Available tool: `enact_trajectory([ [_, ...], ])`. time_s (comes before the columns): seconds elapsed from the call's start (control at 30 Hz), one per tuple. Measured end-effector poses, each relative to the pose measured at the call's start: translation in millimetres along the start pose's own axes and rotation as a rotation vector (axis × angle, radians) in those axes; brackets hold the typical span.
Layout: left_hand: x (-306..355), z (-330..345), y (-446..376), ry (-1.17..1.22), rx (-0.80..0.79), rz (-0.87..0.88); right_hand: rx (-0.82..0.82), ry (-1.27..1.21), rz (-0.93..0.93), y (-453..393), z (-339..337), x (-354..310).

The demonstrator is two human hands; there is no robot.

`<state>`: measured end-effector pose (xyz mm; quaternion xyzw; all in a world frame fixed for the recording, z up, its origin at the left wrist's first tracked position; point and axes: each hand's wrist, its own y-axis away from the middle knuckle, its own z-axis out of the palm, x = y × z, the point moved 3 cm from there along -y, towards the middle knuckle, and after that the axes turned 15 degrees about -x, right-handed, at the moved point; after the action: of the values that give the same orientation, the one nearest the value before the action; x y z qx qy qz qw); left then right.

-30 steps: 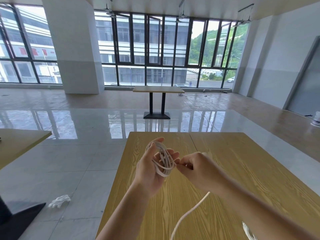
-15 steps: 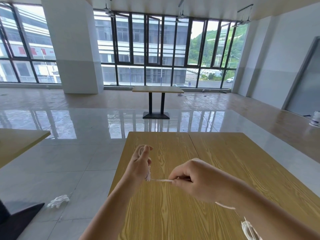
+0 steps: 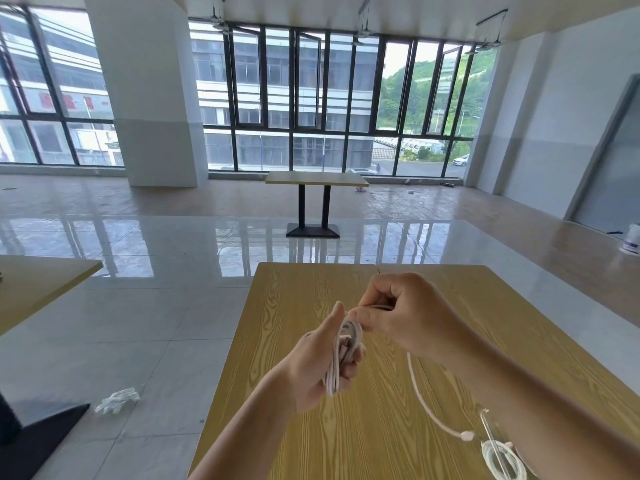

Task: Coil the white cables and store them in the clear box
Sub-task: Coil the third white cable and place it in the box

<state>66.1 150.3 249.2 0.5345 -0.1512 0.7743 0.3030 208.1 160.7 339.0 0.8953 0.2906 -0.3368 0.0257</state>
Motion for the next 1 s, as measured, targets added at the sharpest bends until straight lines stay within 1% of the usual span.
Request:
enact_trajectory([
  [0.1, -1.1, 7.6, 1.2, -0.023, -0.136, -0.009, -0.043, -0.042, -0.002, 0.8, 2.5, 3.8],
  [0.2, -0.9, 10.3, 4.0, -0.077, -0.220, -0.010, -0.080, -0.061, -0.004, 2.5, 5.4, 7.9],
  [0.33, -3.2, 7.4, 8.5, -0.062, -0.278, 0.001, -0.153, -0.045, 0.000, 4.7, 6.6, 12.9],
  [0.4, -4.1, 2.7, 10.4, -0.015, -0.278, 0.031, -0.130, -0.022, 0.022, 5.7, 4.1, 18.6],
  [0.53, -3.5, -11.8, 13.2, 0.125, -0.170, 0.155, -0.020, 0.029, 0.089, 7.2, -5.5, 29.7],
  [0.6, -1.4, -17.9, 13.4, 0.208, -0.076, 0.232, -0.019, 0.083, 0.130, 9.0, -7.5, 33.7],
  [0.7, 1.9, -23.0, 12.6, 0.282, 0.119, 0.301, -0.056, 0.132, 0.135, 11.8, -3.7, 38.3],
  [0.8, 3.9, -22.2, 11.6, 0.273, 0.273, 0.318, -0.111, 0.188, 0.125, 12.5, 4.9, 39.9],
  [0.9, 4.6, -18.8, 8.5, 0.328, 0.356, 0.342, -0.162, 0.211, 0.109, 13.7, 12.3, 33.0],
  [1.0, 7.1, -17.0, 4.9, 0.383, 0.377, 0.360, -0.222, 0.202, 0.101, 14.5, 20.1, 27.5],
])
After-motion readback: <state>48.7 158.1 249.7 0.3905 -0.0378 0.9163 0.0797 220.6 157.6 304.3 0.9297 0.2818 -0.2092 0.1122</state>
